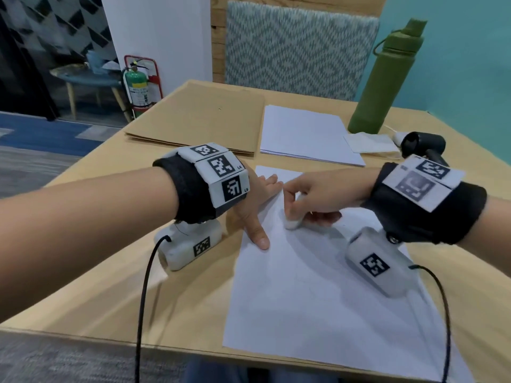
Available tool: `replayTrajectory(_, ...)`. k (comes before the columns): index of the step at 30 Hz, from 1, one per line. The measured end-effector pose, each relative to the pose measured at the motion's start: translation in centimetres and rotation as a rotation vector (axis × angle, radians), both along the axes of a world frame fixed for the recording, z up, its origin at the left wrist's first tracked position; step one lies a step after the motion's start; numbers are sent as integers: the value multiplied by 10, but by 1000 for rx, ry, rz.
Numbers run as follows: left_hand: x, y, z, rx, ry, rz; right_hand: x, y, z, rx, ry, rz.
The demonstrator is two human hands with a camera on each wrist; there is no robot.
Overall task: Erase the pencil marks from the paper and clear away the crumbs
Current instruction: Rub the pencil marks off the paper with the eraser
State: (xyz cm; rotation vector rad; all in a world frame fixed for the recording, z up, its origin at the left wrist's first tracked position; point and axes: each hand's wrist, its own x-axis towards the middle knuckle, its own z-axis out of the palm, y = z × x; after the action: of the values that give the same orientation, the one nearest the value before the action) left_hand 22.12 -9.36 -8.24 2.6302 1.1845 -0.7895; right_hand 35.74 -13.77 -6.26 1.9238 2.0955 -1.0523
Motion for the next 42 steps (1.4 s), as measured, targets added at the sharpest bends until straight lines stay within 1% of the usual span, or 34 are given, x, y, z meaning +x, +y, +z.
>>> replayTrajectory(3, 0, 6, 4, -56, -84, -24, 4, 10, 1, 34, 61, -73)
replayTrajectory(6, -5, 13, 7, -132, -180, 21, 9, 11, 1, 5, 87, -78)
replayTrajectory(8, -9, 18, 6, -135, -199, 50, 12, 10, 1, 0, 78, -74)
replayTrajectory(10, -10, 19, 3, -117, -160, 59, 14, 10, 0, 22, 90, -100)
replayTrajectory(12, -9, 16, 1, -103, -100, 57, 16, 12, -1, 72, 146, -161)
replayTrajectory(14, -7, 12, 1, -95, -77, 52, 15, 12, -2, 82, 191, -188)
replayTrajectory(18, -8, 12, 0, -116, -58, 39, 12, 4, -4, -86, 223, -95)
replayTrajectory(19, -8, 12, -1, -124, -53, 31, 11, 3, -3, -97, 218, -84)
replayTrajectory(21, -7, 10, 0, -126, -48, 25, 11, 5, -3, -51, 216, -109)
replayTrajectory(23, -6, 7, 2, -106, -36, 26, 11, 9, -3, 24, 233, -171)
replayTrajectory(25, -4, 6, 3, -81, -36, 15, 9, 9, -3, 73, 223, -187)
replayTrajectory(27, -4, 8, 2, -87, -57, 11, 6, 2, -3, 61, 204, -141)
replayTrajectory(30, -5, 11, -1, -118, -15, 5, 0, -13, -2, -80, 182, -35)
replayTrajectory(31, -6, 13, -1, -120, -3, 7, -1, -15, -1, -96, 169, -27)
replayTrajectory(32, -6, 13, -1, -117, 2, 12, -1, -13, -1, -72, 162, -46)
replayTrajectory(35, -5, 10, 1, -93, 1, 24, 5, 4, -1, 121, 147, -174)
replayTrajectory(37, -5, 7, 3, -76, 14, 28, 7, 7, -2, 152, 162, -202)
replayTrajectory(38, -4, 6, 5, -76, 18, 31, 7, 5, -3, 121, 170, -179)
replayTrajectory(41, -5, 4, 5, -90, 30, 32, 2, -10, -4, -73, 195, -73)
replayTrajectory(42, -4, 4, 5, -91, 33, 34, 1, -13, -3, -104, 198, -63)
